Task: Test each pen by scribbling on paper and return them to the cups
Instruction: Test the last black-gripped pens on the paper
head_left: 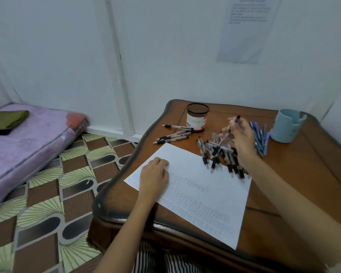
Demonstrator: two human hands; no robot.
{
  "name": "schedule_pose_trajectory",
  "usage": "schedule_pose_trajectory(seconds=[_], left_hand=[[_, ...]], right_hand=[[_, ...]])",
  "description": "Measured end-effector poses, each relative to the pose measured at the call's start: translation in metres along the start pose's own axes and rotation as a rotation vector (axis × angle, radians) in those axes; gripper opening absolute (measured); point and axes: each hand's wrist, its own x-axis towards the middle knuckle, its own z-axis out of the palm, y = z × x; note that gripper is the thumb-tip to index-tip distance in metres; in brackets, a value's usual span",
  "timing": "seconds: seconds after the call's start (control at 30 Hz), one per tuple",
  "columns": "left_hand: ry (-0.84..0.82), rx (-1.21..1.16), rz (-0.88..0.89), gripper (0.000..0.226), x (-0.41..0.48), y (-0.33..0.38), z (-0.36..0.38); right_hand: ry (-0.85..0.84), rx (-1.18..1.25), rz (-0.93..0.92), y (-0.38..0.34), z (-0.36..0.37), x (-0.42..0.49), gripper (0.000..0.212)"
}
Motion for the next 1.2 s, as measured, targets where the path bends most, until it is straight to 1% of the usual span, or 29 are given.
schedule_pose_trajectory(seconds=[0.07,0.17,0.23,0.33,0.4,0.53,0.6,0.67,0.73,0.8,0.87,0.93,1.0,1.03,1.1,1.13,1.2], left_hand=[[-0.003,0.009,0.002,0.029,0.001,0.0,0.0],[-0.011,0.011,0.0,0.028,0.001,0.0,0.001],[-0.014,0.013,0.0,0.028,0.0,0.001,0.001],[-0.011,0.004,0.014,0.027,-0.001,0.001,0.0],[-0.008,-0.006,0.016,0.027,-0.001,0.0,0.0],[-0.014,-0.01,0.007,0.029,0.0,0.0,0.002],[-0.011,-0.014,0.012,0.029,0.0,0.0,0.002],[-0.003,-0.018,0.018,0.029,0.0,-0.001,0.002],[0.007,-0.029,0.017,0.028,0.0,-0.003,0.003],[0.018,-0.036,0.015,0.028,0.0,-0.003,0.003],[0.028,-0.041,0.015,0.027,0.001,-0.004,0.004],[0.032,-0.043,0.02,0.026,0.001,-0.004,0.005],[0.034,-0.046,0.019,0.026,0.001,-0.004,0.005],[0.034,-0.045,0.018,0.026,0.001,-0.004,0.005],[0.033,-0.045,0.018,0.026,0.001,-0.005,0.005],[0.032,-0.047,0.02,0.026,0.001,-0.005,0.006],[0.031,-0.05,0.021,0.026,0.002,-0.005,0.006]], right_hand=[[0.068,0.008,0.0,-0.009,-0.016,-0.02,0.015],[0.119,0.035,0.078,-0.009,-0.036,-0.053,0.024],[0.111,0.092,0.146,-0.005,-0.045,-0.072,0.021],[0.147,0.23,0.292,0.0,-0.051,-0.094,0.011],[0.162,0.324,0.362,0.003,-0.052,-0.103,0.011],[0.117,0.572,0.404,0.009,-0.055,-0.108,0.011],[0.098,0.7,0.406,0.014,-0.059,-0.107,0.02],[0.057,0.78,0.454,0.018,-0.064,-0.108,0.029],[-0.019,0.718,0.489,0.017,-0.069,-0.112,0.031],[-0.096,0.479,0.442,0.015,-0.071,-0.116,0.038],[-0.066,0.227,0.35,0.016,-0.071,-0.119,0.052],[-0.026,0.119,0.288,0.02,-0.074,-0.122,0.055],[-0.082,0.094,0.276,0.019,-0.076,-0.128,0.046],[-0.132,0.087,0.268,0.017,-0.076,-0.131,0.037],[-0.189,-0.023,0.182,0.016,-0.075,-0.138,0.018],[-0.185,-0.09,0.126,0.017,-0.074,-0.139,0.017],[-0.175,-0.119,0.089,0.022,-0.073,-0.139,0.026]])
